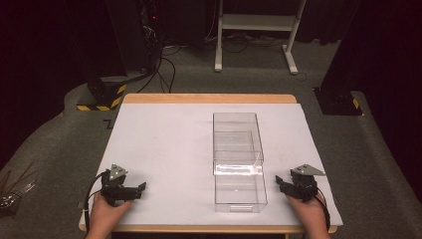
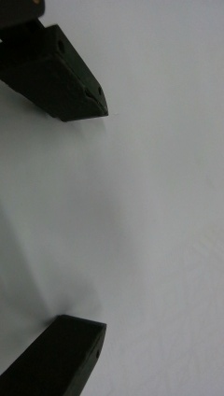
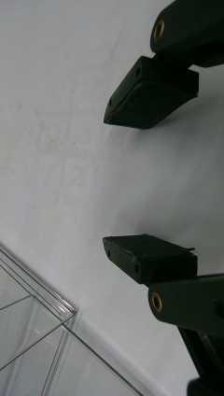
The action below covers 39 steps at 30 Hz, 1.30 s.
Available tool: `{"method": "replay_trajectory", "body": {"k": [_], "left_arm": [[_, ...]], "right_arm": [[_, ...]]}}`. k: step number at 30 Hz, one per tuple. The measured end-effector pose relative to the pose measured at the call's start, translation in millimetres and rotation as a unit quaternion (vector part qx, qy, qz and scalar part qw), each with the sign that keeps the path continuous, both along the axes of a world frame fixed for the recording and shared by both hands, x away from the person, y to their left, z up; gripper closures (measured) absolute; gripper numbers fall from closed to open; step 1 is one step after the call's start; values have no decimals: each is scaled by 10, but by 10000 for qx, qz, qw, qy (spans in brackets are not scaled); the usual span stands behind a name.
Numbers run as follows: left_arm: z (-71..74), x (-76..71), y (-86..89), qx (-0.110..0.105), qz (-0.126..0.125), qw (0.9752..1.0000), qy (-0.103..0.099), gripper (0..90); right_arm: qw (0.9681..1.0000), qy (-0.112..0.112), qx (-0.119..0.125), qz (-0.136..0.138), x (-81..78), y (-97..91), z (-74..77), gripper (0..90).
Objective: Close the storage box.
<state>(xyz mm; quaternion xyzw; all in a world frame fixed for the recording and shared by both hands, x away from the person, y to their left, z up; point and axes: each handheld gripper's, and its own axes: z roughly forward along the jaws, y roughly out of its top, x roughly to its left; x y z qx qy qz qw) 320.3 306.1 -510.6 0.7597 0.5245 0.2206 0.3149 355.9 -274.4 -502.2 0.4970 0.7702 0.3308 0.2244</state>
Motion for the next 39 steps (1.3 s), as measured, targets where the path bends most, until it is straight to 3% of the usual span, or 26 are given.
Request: {"method": "replay_trajectory", "body": {"k": [14,39], "left_arm": [[9,10,2,28,-3,10000,19,6],[0,1,-7,18,43,10000,-31,12]], "right_arm": [[9999,-89,-145,2,-16,25,1,357],[9999,-63,-132,33,-8,22,8,367]]}}
